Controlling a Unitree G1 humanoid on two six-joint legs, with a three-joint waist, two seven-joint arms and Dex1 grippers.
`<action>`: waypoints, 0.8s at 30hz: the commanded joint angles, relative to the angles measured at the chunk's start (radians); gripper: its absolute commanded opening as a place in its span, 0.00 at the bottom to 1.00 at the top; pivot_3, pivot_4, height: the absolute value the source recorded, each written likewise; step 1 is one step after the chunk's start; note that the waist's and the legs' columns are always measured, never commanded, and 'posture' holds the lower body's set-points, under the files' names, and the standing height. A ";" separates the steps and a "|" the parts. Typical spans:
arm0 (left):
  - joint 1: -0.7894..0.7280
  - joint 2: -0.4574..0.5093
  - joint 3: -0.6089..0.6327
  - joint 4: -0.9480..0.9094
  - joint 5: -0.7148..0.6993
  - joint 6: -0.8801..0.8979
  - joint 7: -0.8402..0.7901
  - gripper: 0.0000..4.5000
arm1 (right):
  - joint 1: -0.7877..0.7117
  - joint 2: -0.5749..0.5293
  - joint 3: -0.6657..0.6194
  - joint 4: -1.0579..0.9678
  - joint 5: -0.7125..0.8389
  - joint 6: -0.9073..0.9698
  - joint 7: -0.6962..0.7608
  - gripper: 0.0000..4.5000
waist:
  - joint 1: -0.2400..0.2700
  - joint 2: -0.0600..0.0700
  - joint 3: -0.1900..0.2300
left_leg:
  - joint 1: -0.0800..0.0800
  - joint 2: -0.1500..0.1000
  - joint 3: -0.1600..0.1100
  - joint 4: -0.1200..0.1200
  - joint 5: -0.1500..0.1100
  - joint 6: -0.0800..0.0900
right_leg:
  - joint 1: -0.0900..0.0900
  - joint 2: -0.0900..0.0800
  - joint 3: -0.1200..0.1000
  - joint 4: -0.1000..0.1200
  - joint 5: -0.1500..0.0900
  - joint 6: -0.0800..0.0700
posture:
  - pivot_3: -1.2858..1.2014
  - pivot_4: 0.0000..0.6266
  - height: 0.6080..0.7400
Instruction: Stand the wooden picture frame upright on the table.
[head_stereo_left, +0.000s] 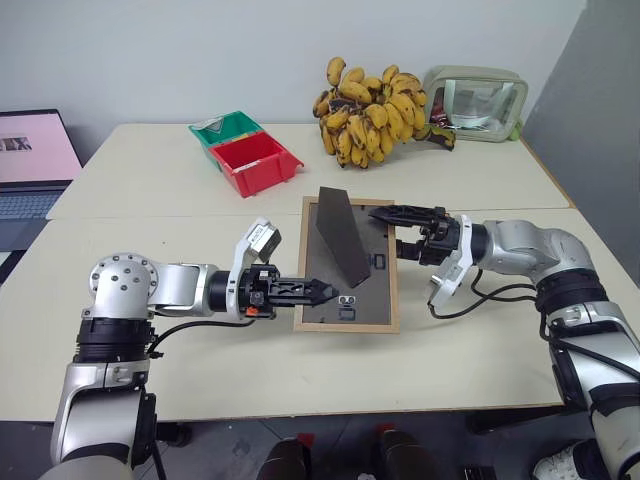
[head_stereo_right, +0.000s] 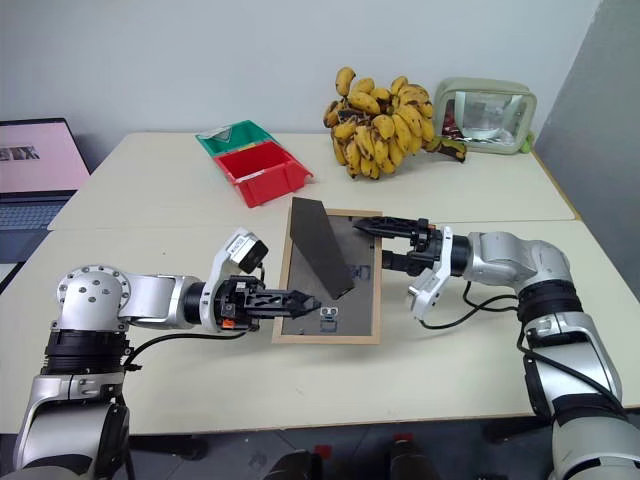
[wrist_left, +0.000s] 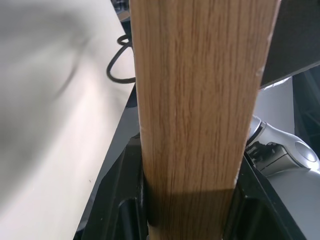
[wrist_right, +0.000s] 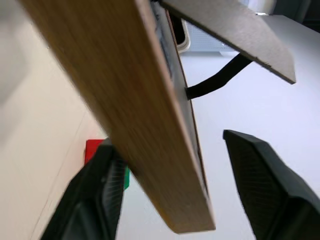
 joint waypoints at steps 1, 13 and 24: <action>-0.008 0.003 0.027 -0.023 -0.042 0.004 -0.006 0.29 | -0.026 -0.015 0.027 -0.049 -0.024 0.018 -0.076 0.49 | -0.003 0.000 0.000 | 0.000 0.000 0.000 0.000 0.000 0.000 | 0.000 0.000 0.000 0.000 0.000 0.000 | 0.52 0.24 1.00; -0.038 0.018 0.117 0.109 0.031 -0.096 0.023 0.65 | -0.071 -0.060 0.109 0.026 0.024 0.073 -0.145 0.29 | -0.004 0.000 0.000 | 0.002 0.000 0.001 0.000 0.000 0.000 | 0.001 0.001 0.001 0.000 0.000 0.000 | 0.52 0.24 1.00; 0.259 0.113 0.199 -0.481 0.383 -0.456 0.221 1.00 | -0.102 0.256 -0.091 0.374 0.922 0.848 0.937 0.29 | -0.035 -0.003 0.001 | 0.009 0.003 0.003 -0.003 -0.002 0.003 | 0.009 -0.004 0.002 -0.002 0.000 0.000 | 0.52 0.24 1.00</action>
